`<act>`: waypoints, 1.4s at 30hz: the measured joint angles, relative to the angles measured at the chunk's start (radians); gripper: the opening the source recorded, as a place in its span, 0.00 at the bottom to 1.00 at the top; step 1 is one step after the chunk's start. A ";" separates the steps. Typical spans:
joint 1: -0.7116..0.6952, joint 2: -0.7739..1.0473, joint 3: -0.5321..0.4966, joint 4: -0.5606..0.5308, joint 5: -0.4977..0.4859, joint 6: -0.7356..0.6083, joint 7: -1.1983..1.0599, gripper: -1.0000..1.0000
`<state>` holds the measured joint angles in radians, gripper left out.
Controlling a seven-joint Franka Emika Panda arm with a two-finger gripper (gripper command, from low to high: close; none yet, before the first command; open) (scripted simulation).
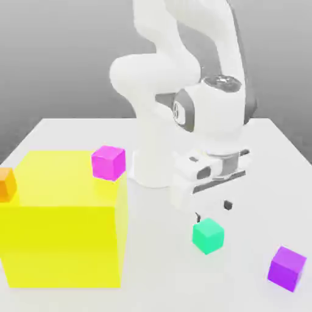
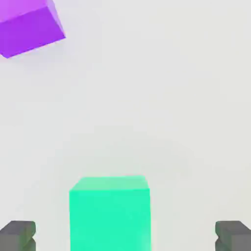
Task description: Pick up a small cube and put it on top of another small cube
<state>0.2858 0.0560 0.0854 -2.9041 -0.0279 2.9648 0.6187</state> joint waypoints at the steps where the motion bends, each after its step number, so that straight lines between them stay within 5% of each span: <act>1: 0.010 0.038 -0.015 0.005 -0.016 0.031 0.011 0.50; 4: 0.051 0.147 -0.062 0.022 -0.042 0.122 0.031 0.50; 5: 0.062 0.174 -0.072 0.026 -0.043 0.144 0.032 0.00; 12: 0.062 0.176 -0.074 0.026 -0.049 0.145 0.038 0.00; 21: 0.045 -0.091 -0.031 0.001 0.022 -0.093 -0.041 0.00; 42: -0.490 -0.219 -0.404 0.703 -0.046 -0.908 -0.057 0.00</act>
<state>-0.2039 -0.1629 -0.3182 -2.2010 -0.0735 2.0572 0.5620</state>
